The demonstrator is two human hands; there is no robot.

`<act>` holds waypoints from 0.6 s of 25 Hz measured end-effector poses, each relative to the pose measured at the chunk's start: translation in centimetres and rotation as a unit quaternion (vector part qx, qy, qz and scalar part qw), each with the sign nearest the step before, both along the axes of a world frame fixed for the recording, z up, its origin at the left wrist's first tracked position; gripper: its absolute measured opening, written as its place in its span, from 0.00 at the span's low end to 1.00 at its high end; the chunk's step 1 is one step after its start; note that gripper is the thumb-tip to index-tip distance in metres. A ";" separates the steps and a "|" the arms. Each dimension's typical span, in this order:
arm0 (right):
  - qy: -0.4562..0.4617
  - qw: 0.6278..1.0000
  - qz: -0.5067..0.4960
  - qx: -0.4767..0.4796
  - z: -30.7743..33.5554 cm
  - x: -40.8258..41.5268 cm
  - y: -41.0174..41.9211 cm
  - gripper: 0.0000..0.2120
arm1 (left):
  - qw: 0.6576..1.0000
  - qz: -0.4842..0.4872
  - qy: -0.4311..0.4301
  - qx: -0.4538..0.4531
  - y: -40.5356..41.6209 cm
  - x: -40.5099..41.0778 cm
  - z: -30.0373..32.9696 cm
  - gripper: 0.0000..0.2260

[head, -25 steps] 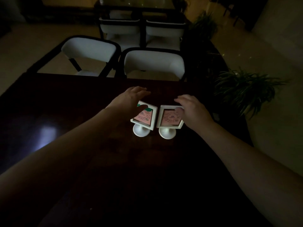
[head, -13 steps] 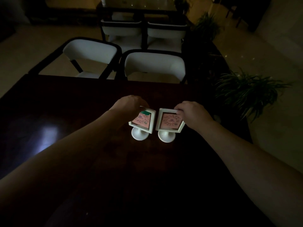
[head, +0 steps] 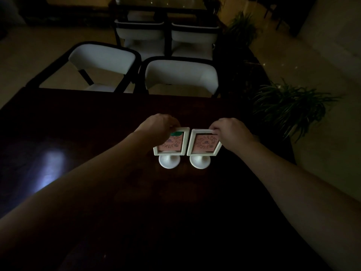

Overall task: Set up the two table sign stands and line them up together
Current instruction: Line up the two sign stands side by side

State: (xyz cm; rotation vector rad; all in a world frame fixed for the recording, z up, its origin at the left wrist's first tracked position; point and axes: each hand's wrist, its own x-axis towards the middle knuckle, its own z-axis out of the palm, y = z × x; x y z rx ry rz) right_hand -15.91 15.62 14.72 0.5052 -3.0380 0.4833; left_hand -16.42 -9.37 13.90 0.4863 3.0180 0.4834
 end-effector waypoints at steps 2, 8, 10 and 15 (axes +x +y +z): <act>0.000 1.000 0.000 0.000 0.0 0.0 -0.1 0.09 | 1.000 -0.003 0.000 -0.007 0.0 0.0 0.0 0.12; 0.000 1.000 -0.014 -0.014 -0.2 0.0 -0.1 0.09 | 1.000 -0.003 0.005 0.003 0.3 -0.1 -0.3 0.11; 0.002 1.000 -0.014 -0.015 -0.3 0.2 -0.2 0.09 | 1.000 -0.003 0.000 0.007 0.2 -0.1 -0.5 0.11; -0.004 1.000 -0.014 -0.009 -0.2 0.3 -0.2 0.10 | 1.000 -0.010 0.016 0.004 -0.1 0.0 -0.6 0.11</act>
